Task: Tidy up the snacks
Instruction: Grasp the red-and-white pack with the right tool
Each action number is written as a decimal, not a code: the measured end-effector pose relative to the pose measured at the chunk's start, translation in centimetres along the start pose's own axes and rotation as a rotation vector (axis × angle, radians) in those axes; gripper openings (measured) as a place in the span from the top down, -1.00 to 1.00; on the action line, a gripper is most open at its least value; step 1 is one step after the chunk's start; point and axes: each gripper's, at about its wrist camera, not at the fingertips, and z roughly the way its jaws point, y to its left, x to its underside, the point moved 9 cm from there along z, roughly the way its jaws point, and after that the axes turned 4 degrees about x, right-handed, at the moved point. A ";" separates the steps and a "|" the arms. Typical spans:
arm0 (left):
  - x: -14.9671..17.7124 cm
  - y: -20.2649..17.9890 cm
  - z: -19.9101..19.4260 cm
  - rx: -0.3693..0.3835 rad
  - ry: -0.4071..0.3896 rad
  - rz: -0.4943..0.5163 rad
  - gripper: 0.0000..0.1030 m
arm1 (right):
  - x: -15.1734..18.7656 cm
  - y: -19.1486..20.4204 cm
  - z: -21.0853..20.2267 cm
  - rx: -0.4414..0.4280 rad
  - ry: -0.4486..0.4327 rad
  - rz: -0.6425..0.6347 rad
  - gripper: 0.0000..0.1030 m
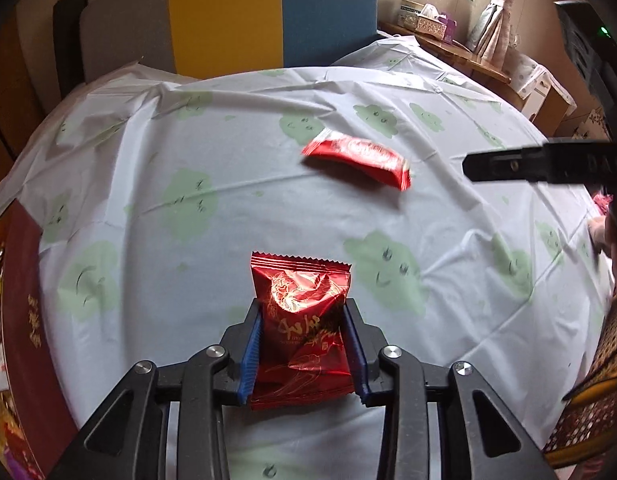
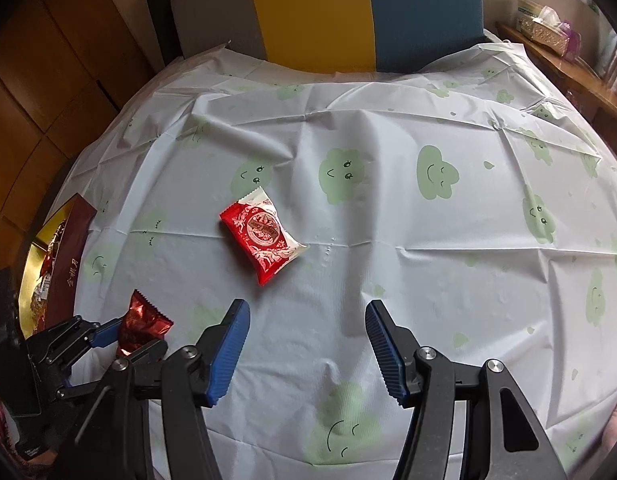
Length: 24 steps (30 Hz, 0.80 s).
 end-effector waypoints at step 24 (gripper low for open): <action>1.7 0.4 -0.9 0.032 -0.159 -0.015 0.26 | -3.5 5.7 4.8 0.068 0.066 -0.249 -0.27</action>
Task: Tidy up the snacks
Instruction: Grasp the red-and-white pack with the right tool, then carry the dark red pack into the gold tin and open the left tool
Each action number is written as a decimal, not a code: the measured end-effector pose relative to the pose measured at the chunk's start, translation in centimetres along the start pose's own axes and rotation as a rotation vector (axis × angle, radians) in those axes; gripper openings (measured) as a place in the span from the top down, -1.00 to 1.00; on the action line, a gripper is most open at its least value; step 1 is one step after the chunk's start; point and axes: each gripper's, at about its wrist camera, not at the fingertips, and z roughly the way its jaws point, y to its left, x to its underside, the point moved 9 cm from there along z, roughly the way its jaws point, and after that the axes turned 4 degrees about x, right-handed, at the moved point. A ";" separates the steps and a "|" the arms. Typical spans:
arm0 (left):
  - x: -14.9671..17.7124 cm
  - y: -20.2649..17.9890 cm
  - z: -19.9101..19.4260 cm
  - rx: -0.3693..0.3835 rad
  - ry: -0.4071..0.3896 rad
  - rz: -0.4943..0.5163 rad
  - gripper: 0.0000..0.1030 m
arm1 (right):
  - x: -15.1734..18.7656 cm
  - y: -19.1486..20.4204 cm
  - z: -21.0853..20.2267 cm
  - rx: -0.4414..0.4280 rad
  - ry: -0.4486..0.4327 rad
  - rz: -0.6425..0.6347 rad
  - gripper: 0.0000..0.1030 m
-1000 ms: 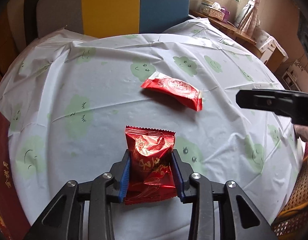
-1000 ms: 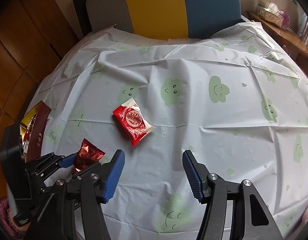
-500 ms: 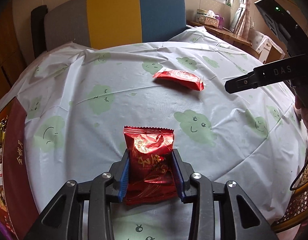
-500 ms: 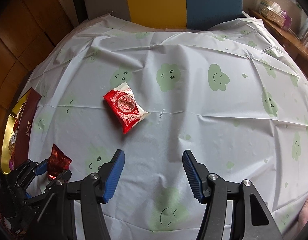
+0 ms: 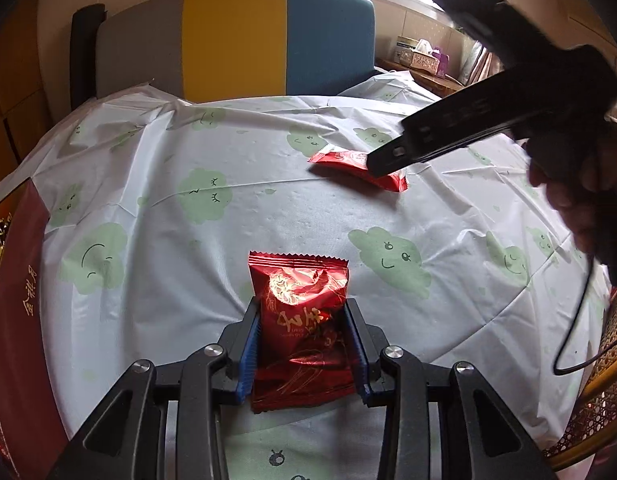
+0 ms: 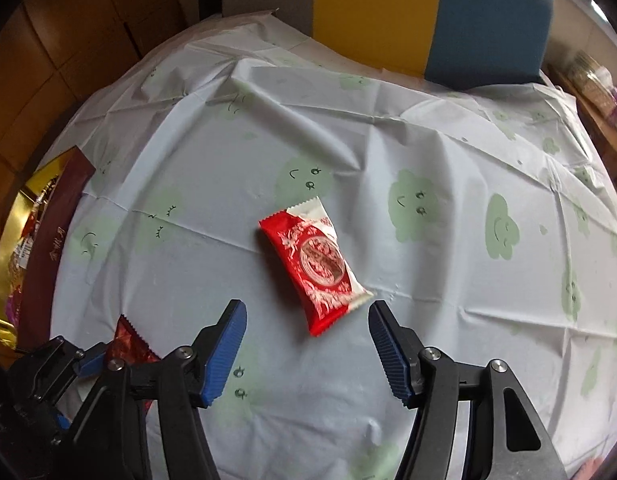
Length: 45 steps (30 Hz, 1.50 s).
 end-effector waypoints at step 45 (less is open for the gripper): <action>-2.2 9.2 -10.9 -0.060 -0.058 -0.258 0.26 | 6.3 4.3 0.3 -0.032 -0.024 -0.150 0.26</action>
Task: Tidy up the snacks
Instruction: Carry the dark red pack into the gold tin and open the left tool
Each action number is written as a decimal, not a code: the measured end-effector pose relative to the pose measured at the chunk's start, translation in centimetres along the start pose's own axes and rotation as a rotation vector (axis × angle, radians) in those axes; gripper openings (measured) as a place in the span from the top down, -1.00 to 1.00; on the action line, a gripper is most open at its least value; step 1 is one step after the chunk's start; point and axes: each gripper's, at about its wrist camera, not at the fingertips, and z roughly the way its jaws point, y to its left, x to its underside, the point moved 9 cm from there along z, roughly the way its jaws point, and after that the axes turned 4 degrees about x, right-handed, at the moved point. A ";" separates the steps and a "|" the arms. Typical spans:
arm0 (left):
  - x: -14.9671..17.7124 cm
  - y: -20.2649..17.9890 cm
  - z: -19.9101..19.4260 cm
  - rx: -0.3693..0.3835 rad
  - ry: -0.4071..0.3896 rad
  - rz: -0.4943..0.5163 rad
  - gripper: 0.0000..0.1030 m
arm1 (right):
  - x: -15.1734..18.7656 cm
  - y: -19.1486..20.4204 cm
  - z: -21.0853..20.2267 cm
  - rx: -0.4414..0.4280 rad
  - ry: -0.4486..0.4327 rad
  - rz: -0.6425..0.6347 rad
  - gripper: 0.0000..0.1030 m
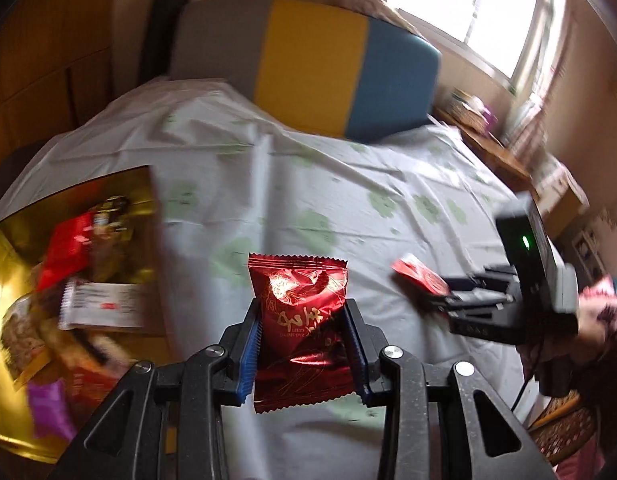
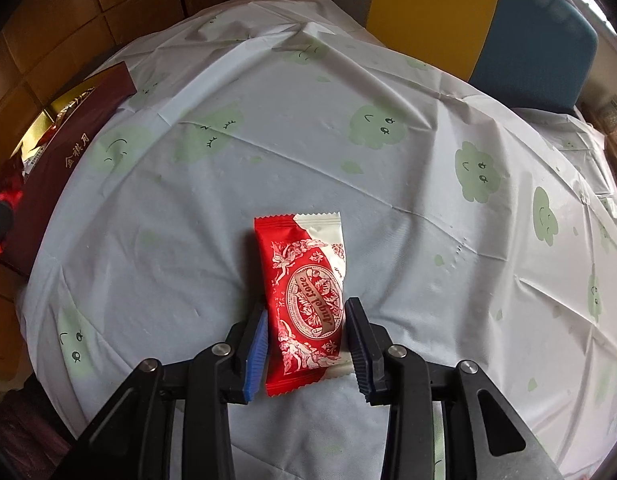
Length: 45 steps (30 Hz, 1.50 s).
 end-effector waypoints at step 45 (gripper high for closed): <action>4.2 21.5 -3.6 -0.437 0.047 -0.351 0.14 | -0.2 0.7 0.0 0.042 -0.017 -0.031 0.26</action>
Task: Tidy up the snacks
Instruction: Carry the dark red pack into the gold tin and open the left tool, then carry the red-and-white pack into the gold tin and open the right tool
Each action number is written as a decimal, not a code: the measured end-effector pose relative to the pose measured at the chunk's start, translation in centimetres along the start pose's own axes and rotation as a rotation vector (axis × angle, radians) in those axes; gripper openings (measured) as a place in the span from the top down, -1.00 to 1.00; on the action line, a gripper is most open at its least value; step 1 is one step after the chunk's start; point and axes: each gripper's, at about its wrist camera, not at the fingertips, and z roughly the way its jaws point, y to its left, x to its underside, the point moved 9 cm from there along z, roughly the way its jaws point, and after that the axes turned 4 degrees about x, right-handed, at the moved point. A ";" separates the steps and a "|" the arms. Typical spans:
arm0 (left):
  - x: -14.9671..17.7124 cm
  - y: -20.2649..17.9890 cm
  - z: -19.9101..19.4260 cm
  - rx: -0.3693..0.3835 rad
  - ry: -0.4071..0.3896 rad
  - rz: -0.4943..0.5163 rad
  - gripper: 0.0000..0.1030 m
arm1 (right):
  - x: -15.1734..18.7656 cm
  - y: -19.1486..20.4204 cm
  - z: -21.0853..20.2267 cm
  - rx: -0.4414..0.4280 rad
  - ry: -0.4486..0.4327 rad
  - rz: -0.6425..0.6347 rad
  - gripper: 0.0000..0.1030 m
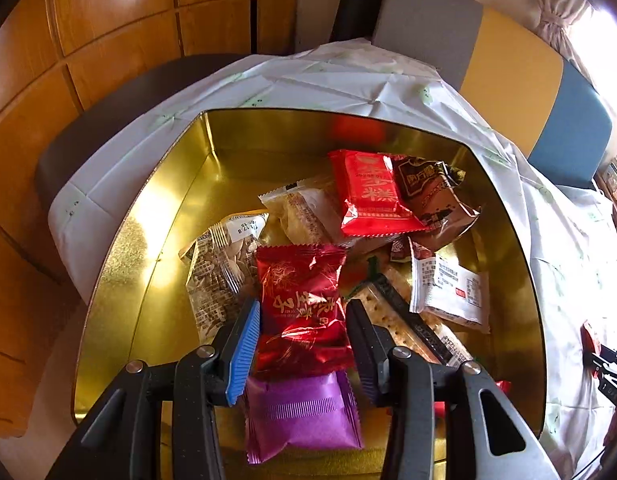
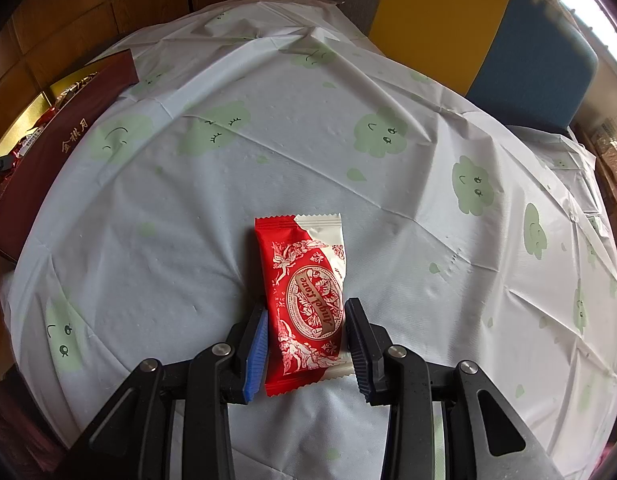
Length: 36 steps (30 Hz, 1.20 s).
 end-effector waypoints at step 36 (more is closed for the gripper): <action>0.0 0.1 -5.2 -0.005 -0.171 0.046 0.04 | -6.6 6.2 -4.8 -0.102 -0.102 -0.002 0.34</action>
